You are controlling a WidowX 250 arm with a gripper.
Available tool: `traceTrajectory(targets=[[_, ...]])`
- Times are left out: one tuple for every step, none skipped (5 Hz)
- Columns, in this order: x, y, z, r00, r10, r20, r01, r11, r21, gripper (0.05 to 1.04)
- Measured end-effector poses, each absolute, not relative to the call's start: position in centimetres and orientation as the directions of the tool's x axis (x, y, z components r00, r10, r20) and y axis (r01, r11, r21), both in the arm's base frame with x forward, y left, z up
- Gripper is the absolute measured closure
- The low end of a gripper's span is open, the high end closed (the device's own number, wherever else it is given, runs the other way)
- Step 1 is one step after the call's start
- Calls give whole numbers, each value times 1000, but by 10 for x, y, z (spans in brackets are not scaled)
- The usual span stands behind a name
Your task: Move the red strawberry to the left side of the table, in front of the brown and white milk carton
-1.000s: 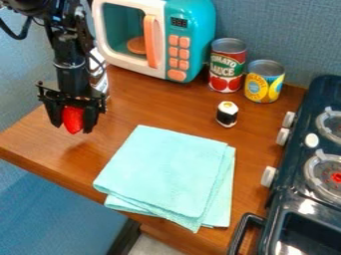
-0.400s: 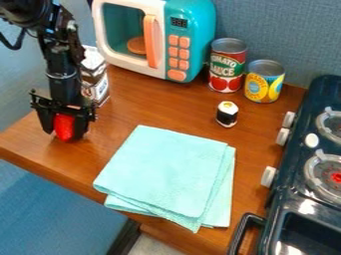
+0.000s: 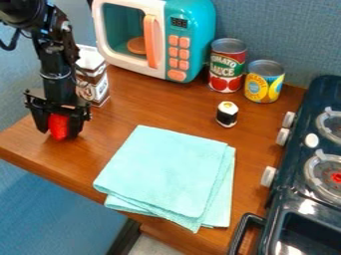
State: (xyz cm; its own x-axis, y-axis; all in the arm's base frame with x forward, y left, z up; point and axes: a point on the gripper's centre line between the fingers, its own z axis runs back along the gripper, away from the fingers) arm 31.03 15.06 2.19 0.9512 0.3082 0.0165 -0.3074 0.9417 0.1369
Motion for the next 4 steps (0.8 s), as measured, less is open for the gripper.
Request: traceTrajectory(targets=[[305,149,18,945,327,-9,-324,937,130,79],[305,149,18,944,329,-9,-325,937,128,83],[300,146,18,944,329,-6,-326,937,125,83],[296,142,27,950,311,11,-310,944,113,83]])
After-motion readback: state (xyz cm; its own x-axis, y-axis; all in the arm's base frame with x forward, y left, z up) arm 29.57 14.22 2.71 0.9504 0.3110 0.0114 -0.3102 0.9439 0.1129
